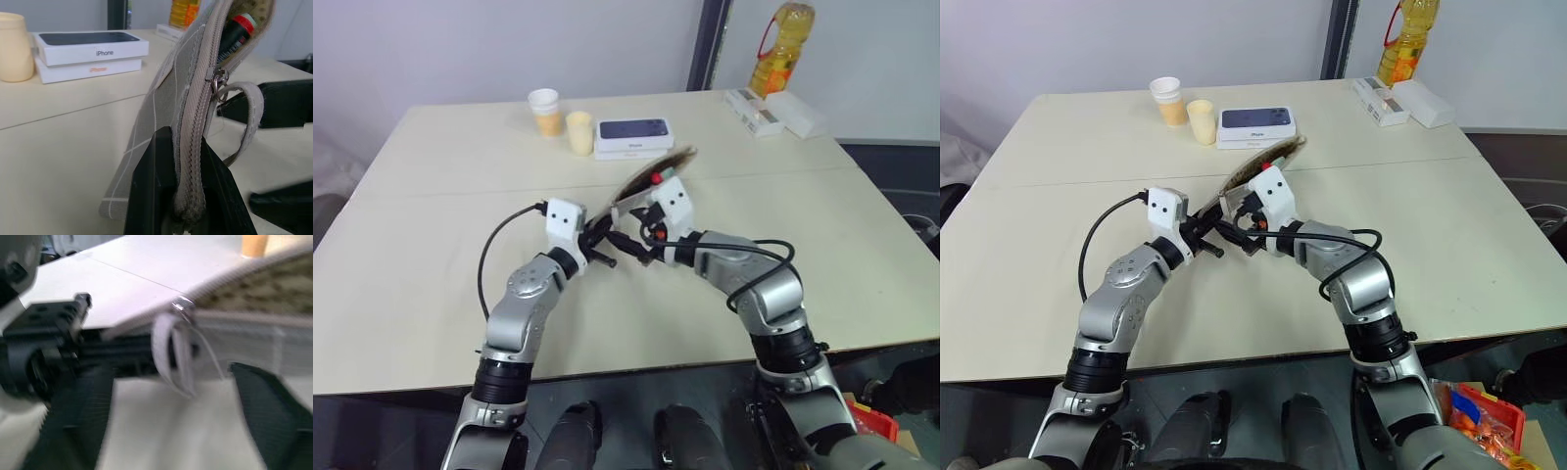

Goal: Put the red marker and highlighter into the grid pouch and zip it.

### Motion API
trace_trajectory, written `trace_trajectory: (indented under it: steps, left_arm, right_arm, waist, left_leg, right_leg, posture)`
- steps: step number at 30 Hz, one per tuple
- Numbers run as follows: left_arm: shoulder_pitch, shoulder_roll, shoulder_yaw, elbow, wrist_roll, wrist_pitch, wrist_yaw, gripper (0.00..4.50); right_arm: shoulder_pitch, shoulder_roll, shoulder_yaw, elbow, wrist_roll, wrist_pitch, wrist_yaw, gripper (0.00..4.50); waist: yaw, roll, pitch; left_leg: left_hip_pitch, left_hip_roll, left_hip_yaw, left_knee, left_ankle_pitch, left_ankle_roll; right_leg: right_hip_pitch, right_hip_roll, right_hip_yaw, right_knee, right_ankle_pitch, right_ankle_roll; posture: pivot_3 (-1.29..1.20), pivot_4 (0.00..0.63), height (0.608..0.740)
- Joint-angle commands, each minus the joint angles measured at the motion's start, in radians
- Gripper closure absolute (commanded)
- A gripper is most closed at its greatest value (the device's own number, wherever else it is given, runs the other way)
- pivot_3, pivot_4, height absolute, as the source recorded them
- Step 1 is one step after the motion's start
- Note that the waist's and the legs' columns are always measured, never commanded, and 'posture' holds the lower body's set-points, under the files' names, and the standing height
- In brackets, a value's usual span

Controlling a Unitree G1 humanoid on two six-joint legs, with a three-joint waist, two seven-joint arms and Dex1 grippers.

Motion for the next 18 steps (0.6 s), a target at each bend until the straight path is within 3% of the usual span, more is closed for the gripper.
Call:
trace_trajectory:
  steps: [1, 3, 4, 18]
  left_arm:
    - [-0.004, 0.004, -0.004, -0.049, 0.000, -0.013, 0.005, 4.50]
    - [-0.003, 0.006, -0.002, -0.048, 0.001, -0.014, 0.006, 4.50]
    - [-0.002, 0.007, 0.000, -0.048, 0.001, -0.015, 0.007, 4.50]
    - [0.023, 0.180, -0.021, 0.038, 0.129, -0.204, -0.068, 4.50]
  right_arm:
    - [-0.024, 0.012, -0.010, -0.026, 0.024, -0.009, 0.004, 2.90]
    - [-0.026, 0.010, -0.013, -0.029, 0.029, -0.010, 0.005, 4.08]
    - [-0.026, 0.007, -0.017, -0.030, 0.032, -0.009, 0.005, 4.44]
    - [-0.103, -0.195, -0.182, -0.004, 0.015, -0.020, -0.011, 4.44]
  waist:
    - [-0.001, 0.000, 0.000]
    - [-0.001, 0.000, 0.000]
    - [-0.001, 0.000, 0.000]
    - [0.000, 0.000, 0.000]
  left_leg:
    - [0.000, 0.000, 0.000, 0.000, 0.000, 0.000]
    - [0.000, 0.000, 0.000, 0.000, 0.000, 0.000]
    - [0.000, 0.000, 0.000, 0.000, 0.000, 0.000]
    - [0.000, 0.000, 0.000, -0.001, 0.000, 0.000]
  right_leg:
    - [0.000, 0.000, 0.000, 0.000, 0.000, 0.000]
    - [0.000, 0.000, 0.000, 0.000, 0.000, 0.000]
    - [0.000, 0.000, 0.000, 0.000, 0.000, 0.000]
    - [0.000, 0.000, 0.000, 0.000, 0.000, 0.000]
  posture:
    - [0.00, 0.150, 0.740]
    - [0.00, 0.150, 0.740]
    - [0.00, 0.150, 0.740]
    - [0.00, 0.150, 0.740]
